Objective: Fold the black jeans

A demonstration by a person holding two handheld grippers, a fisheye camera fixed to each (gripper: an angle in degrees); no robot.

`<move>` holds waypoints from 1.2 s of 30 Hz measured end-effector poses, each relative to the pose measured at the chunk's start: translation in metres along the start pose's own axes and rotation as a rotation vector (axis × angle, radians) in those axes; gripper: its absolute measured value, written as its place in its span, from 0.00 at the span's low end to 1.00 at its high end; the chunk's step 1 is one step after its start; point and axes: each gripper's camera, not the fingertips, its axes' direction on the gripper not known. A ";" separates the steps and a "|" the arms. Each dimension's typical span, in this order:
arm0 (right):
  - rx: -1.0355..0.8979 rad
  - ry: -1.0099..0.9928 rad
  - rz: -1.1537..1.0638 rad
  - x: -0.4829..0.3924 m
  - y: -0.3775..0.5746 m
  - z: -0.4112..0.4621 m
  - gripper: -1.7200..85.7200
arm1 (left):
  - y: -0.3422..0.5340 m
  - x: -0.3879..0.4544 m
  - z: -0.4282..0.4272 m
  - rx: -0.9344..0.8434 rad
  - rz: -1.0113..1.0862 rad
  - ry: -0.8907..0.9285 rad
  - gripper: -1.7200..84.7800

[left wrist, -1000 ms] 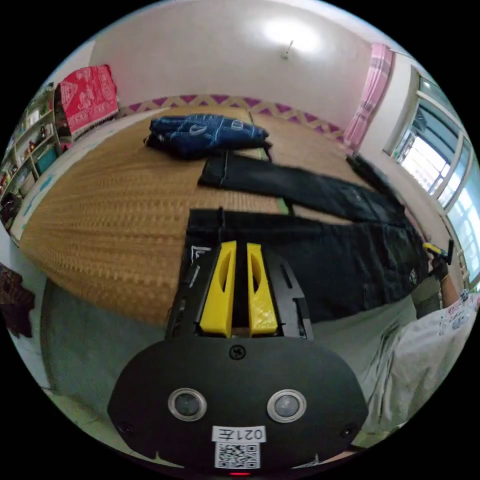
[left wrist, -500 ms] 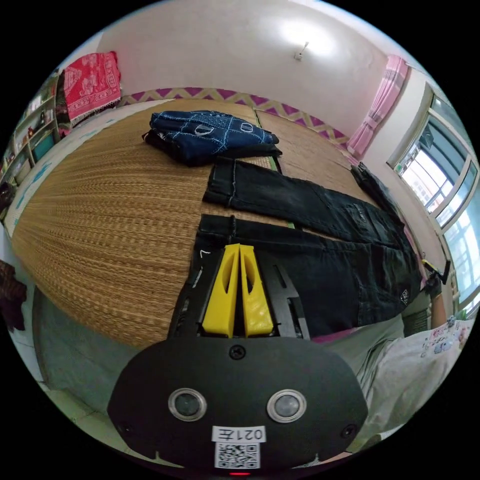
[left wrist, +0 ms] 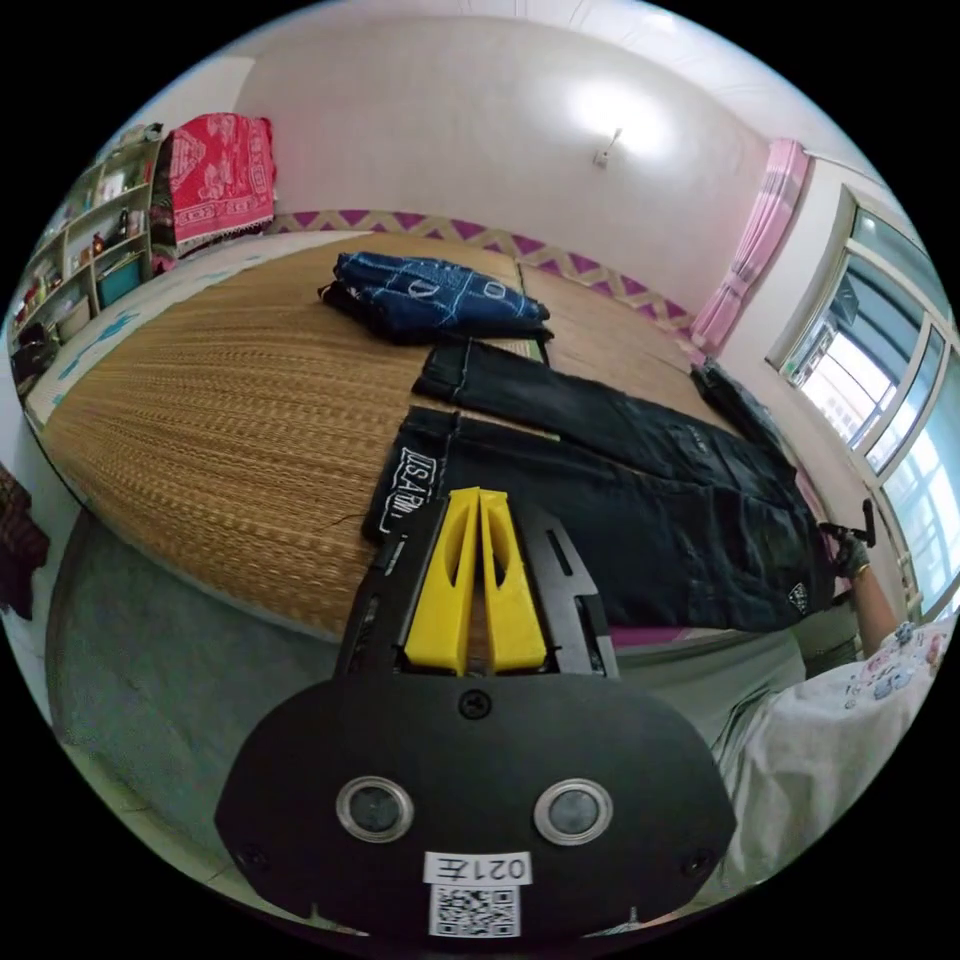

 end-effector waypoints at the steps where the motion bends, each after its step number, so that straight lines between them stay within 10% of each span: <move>1: 0.074 0.024 0.011 0.003 0.013 -0.017 0.02 | 0.005 0.003 -0.009 0.024 -0.011 0.007 0.01; 17: 0.147 -0.587 0.562 0.114 0.176 -0.046 0.13 | 0.071 -0.039 -0.044 0.088 -0.498 0.265 0.09; 36: 0.161 -0.721 0.603 0.115 0.163 -0.022 0.14 | 0.044 -0.081 -0.002 0.162 -0.665 0.366 0.10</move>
